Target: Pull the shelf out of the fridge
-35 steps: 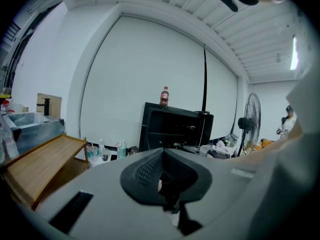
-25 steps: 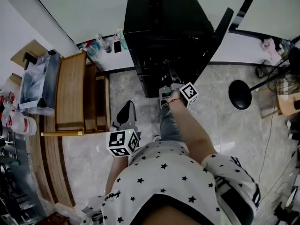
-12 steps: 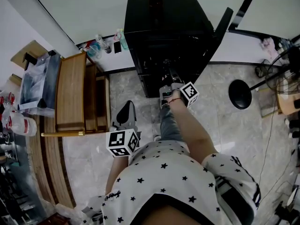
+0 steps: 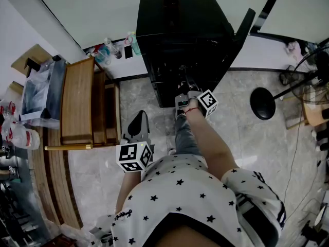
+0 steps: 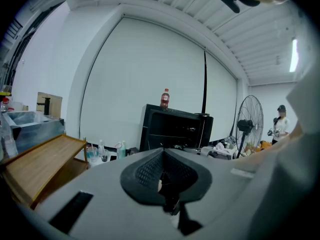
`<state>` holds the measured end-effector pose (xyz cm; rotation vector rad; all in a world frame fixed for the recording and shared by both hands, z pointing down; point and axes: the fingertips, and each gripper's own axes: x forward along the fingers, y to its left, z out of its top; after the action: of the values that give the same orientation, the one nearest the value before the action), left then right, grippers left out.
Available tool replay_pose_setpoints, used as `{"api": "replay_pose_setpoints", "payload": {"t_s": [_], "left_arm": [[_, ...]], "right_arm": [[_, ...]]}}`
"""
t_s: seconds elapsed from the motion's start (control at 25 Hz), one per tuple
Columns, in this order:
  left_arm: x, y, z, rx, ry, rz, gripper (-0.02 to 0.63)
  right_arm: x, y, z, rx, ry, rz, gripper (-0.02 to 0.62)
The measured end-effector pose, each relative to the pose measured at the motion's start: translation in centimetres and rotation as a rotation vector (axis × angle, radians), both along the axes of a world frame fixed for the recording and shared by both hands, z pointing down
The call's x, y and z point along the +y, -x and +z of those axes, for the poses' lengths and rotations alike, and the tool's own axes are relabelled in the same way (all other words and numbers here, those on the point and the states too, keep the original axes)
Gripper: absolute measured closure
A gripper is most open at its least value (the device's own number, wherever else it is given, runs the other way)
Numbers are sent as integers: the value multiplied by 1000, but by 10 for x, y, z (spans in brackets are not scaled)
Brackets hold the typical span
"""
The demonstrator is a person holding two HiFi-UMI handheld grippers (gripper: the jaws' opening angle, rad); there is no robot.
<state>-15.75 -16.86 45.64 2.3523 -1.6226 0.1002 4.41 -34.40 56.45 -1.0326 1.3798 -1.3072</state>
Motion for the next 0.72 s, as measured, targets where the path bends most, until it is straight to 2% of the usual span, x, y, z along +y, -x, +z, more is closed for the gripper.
{"api": "replay_pose_setpoints", "payload": {"t_s": [0.72], "left_arm": [[-3,-4,0,6,-2,6,594]], "right_arm": [[-2,0,2,-7,12,-7,591]]}}
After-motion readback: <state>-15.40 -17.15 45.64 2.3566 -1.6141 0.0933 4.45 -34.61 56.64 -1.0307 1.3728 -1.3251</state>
